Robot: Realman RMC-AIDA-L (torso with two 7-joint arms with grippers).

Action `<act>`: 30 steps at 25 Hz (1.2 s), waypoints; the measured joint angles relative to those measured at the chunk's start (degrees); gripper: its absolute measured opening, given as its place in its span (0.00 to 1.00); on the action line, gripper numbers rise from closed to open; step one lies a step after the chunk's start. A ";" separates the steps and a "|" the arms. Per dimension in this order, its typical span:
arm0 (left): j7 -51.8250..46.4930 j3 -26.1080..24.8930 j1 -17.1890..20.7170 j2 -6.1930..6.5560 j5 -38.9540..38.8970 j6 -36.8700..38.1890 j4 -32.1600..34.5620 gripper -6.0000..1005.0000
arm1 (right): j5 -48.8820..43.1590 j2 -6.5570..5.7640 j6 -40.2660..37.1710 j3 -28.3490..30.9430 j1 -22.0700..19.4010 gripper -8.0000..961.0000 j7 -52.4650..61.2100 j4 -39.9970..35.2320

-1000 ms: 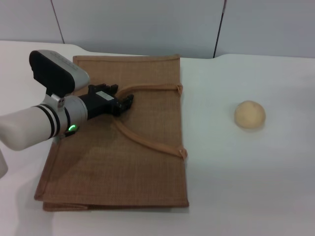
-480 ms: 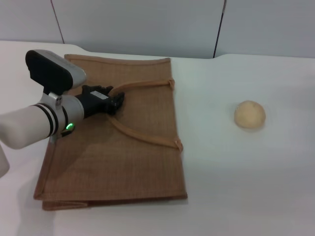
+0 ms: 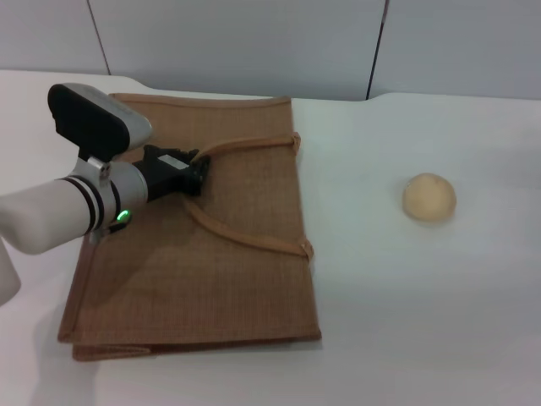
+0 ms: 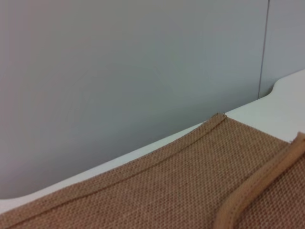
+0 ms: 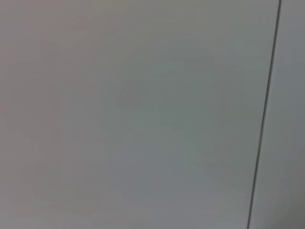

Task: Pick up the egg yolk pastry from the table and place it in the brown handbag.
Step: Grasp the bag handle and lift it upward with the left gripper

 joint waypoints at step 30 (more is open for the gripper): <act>-49.93 1.92 15.87 4.68 40.05 -5.40 48.05 0.13 | -0.39 -0.09 -5.68 1.01 0.30 0.92 -0.71 0.50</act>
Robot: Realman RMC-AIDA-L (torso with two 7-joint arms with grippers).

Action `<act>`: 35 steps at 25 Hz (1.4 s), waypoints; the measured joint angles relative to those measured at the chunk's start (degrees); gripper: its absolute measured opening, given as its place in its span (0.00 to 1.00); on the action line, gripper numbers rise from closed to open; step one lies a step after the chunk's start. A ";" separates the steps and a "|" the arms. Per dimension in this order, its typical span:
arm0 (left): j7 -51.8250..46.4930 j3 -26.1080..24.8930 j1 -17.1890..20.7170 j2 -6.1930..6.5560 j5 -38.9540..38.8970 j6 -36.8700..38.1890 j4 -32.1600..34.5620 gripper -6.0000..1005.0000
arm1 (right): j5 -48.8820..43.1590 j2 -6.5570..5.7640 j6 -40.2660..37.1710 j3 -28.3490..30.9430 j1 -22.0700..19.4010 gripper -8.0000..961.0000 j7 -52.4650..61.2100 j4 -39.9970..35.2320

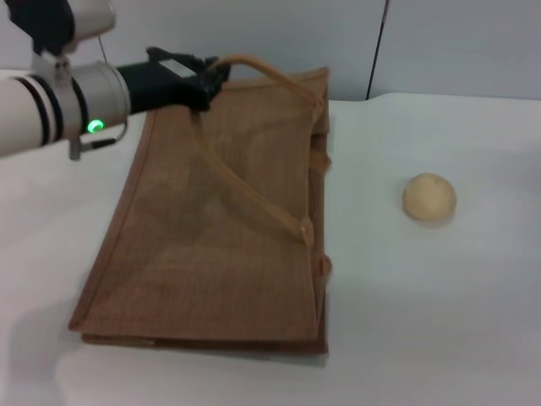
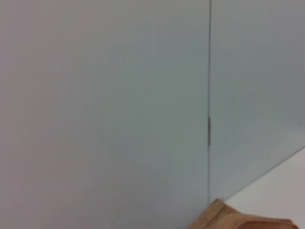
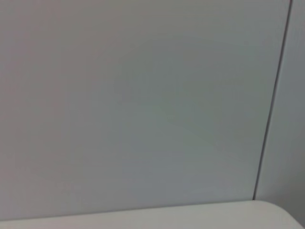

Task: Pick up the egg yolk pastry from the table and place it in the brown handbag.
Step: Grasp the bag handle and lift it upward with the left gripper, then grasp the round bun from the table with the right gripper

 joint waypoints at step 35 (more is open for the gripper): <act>-38.22 -31.24 -11.23 -2.54 50.35 -48.45 46.70 0.13 | -11.27 -0.80 -10.35 -0.70 -0.80 0.92 -0.25 -13.40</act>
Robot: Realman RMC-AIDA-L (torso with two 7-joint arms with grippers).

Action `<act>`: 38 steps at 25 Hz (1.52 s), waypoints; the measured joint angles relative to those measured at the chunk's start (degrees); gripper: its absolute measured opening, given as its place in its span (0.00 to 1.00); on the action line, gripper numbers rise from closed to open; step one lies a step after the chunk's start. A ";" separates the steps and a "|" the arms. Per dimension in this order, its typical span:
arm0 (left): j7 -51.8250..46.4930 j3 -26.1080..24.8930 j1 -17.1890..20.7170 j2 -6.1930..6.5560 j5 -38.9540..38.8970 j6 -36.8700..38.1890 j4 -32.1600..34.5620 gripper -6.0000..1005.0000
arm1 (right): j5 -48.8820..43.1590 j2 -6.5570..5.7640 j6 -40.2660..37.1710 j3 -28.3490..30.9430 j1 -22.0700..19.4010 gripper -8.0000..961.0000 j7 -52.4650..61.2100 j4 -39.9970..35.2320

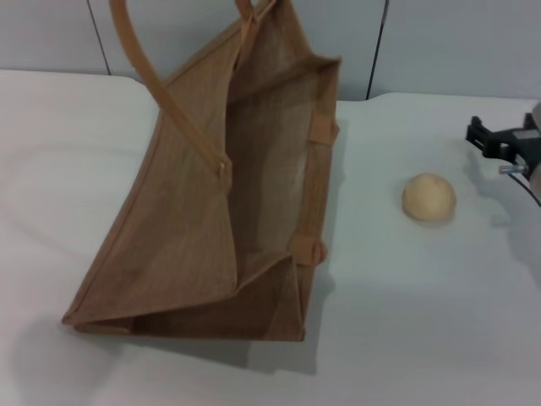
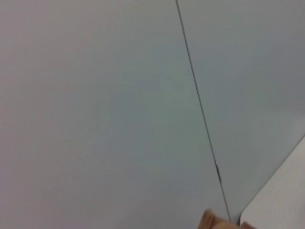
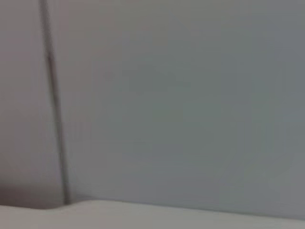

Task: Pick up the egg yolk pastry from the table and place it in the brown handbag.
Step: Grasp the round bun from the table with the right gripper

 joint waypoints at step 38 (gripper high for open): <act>1.03 -0.15 -2.57 3.81 1.76 -5.93 0.70 0.13 | -17.43 0.85 -69.34 37.24 -10.94 0.92 -32.91 -38.79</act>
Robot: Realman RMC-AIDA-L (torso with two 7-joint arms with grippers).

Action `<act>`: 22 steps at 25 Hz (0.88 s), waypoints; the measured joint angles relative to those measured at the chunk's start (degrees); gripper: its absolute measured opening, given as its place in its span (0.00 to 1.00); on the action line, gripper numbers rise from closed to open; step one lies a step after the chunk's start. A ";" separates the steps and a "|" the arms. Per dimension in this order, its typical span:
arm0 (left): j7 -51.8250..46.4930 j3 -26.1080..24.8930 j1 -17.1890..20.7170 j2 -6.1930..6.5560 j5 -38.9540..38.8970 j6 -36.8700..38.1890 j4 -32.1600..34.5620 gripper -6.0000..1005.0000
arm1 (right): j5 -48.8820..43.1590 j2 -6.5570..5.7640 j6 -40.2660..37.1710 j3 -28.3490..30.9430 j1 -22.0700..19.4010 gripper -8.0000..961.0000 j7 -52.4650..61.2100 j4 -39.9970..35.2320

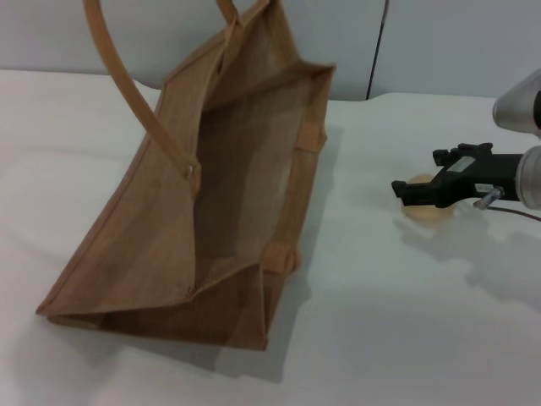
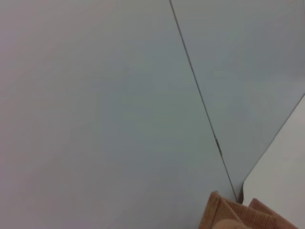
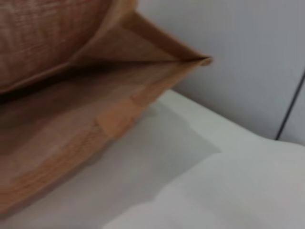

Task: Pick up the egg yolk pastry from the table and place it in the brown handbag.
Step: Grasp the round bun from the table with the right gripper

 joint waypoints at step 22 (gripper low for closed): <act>-0.12 0.44 -0.58 -0.40 1.10 -0.32 0.10 0.13 | -4.31 0.12 0.26 2.05 5.40 0.92 1.24 9.15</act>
